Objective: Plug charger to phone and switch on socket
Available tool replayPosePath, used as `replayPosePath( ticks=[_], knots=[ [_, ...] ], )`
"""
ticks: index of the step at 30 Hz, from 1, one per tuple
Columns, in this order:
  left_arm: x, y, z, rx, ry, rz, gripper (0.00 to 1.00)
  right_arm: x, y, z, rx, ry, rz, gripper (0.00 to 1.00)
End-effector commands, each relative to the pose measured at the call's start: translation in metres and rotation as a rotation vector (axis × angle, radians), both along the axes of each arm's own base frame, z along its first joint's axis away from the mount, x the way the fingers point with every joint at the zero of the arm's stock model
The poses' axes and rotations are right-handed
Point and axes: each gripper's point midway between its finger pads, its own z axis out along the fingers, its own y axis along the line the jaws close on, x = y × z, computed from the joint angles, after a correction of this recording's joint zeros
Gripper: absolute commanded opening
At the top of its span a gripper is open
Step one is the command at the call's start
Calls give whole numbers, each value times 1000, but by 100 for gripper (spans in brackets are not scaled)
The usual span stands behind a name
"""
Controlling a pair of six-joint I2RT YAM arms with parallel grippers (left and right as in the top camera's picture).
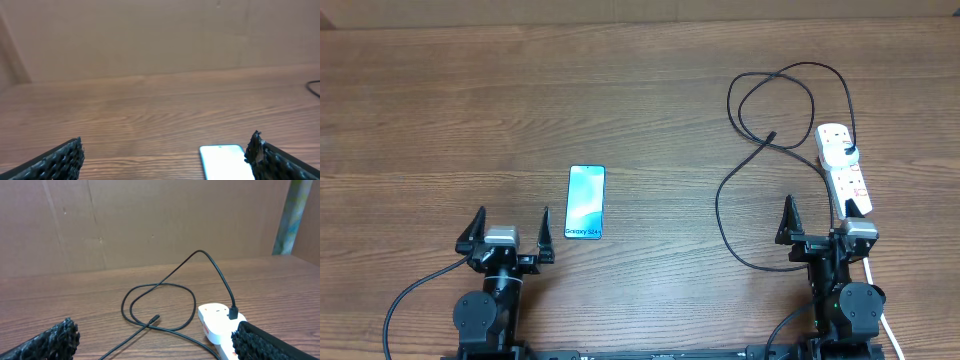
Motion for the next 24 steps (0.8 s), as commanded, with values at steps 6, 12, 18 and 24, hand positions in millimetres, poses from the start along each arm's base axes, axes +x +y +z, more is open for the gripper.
replayPosePath(
  ticks=[6,12,18,24],
  knots=[
    [-12,-11,42,-77,7,-59,100,0,-3,-2,-2,-4,-13,100],
    [-19,-12,79,-101,76,-59,99,0,-3,-1,-2,-4,-13,100],
    [-7,-32,123,-147,167,-173,100,0,-3,-1,-2,-4,-13,100],
    [18,-45,145,-232,379,-230,100,0,-3,-2,-2,-4,-13,100]
  ],
)
